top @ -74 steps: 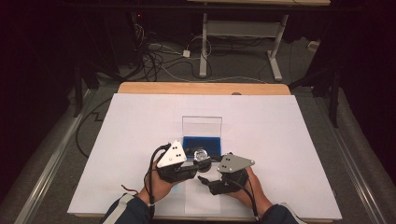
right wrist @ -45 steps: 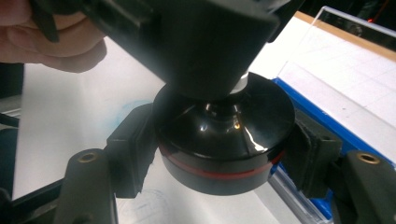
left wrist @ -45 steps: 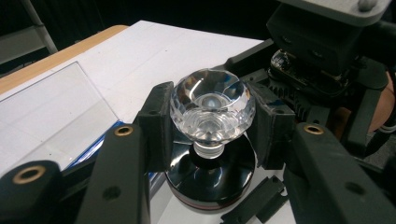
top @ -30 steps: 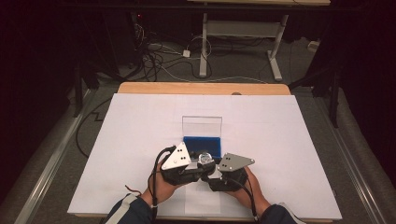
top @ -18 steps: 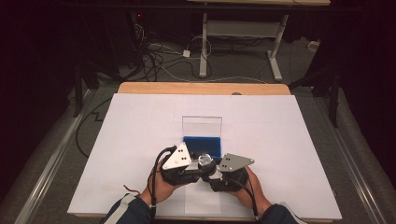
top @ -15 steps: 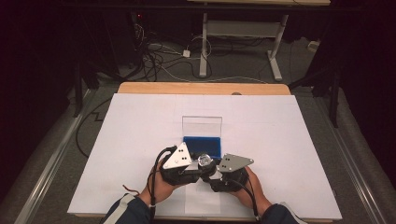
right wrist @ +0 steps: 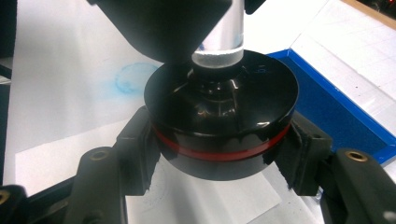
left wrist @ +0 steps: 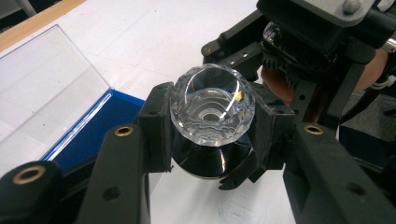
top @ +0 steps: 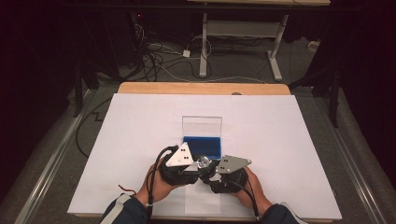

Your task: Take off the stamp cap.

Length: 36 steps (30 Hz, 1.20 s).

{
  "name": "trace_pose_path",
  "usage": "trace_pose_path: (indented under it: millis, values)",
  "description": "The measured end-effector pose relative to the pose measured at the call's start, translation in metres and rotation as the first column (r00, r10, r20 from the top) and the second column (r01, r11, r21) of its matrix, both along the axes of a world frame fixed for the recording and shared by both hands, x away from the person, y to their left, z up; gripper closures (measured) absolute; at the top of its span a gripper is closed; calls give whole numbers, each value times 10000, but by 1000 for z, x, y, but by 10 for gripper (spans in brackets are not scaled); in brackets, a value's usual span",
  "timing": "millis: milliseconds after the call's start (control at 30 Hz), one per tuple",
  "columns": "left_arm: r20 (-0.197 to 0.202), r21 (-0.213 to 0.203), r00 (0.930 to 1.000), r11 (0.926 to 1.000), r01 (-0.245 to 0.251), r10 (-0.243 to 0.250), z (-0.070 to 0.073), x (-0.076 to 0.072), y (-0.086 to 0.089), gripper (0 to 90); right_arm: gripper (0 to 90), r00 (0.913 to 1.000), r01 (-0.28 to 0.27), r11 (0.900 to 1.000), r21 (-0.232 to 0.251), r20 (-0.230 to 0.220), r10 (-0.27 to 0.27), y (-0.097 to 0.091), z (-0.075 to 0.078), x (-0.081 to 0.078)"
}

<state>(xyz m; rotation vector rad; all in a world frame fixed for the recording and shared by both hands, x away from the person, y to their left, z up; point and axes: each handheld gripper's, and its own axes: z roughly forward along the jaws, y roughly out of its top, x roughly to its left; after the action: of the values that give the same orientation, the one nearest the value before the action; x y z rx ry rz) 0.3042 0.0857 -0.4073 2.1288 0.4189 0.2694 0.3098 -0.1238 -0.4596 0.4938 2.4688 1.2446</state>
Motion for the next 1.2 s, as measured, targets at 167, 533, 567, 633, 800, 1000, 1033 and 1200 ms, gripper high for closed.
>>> trace_pose_path:
  millis: [167, 533, 567, 633, 800, 1000, 1033, 1200]
  values:
    - [99, -31, 10000, 10000, 4, -3, 1, -1, 1, 542, 387, 10000, -21, 10000, -97, 87, 22, 0, 0, 0]
    - [132, -408, 9998, 9990, -162, 167, 6, 0, 8, 542, 388, 10000, 3, 10000, 80, -81, -2, -3, 0, 0]
    - [192, -422, 9995, 9988, -246, 255, 6, 0, 9, 542, 388, 10000, 34, 9998, 178, -64, -32, -4, 1, 1]
    - [191, -407, 9994, 9988, -289, 297, 6, 1, 10, 542, 388, 10000, 85, 9999, 62, 15, -85, -4, 4, 0]
    - [173, -214, 9996, 9995, -236, 239, 4, 2, 10, 542, 387, 10000, 41, 9998, -220, 32, -40, -6, 4, 0]
    - [146, -162, 9992, 9992, -359, 361, 3, 4, 13, 542, 387, 9996, 253, 9993, -268, 137, -249, -17, 9, 0]
    - [157, -147, 9991, 9992, -379, 381, 3, 4, 14, 542, 387, 9995, 283, 9993, -258, 140, -279, -19, 10, 0]
    - [99, -228, 9988, 9986, -478, 480, 3, 6, 18, 542, 387, 9989, 291, 9989, -376, 371, -277, -29, 16, -6]
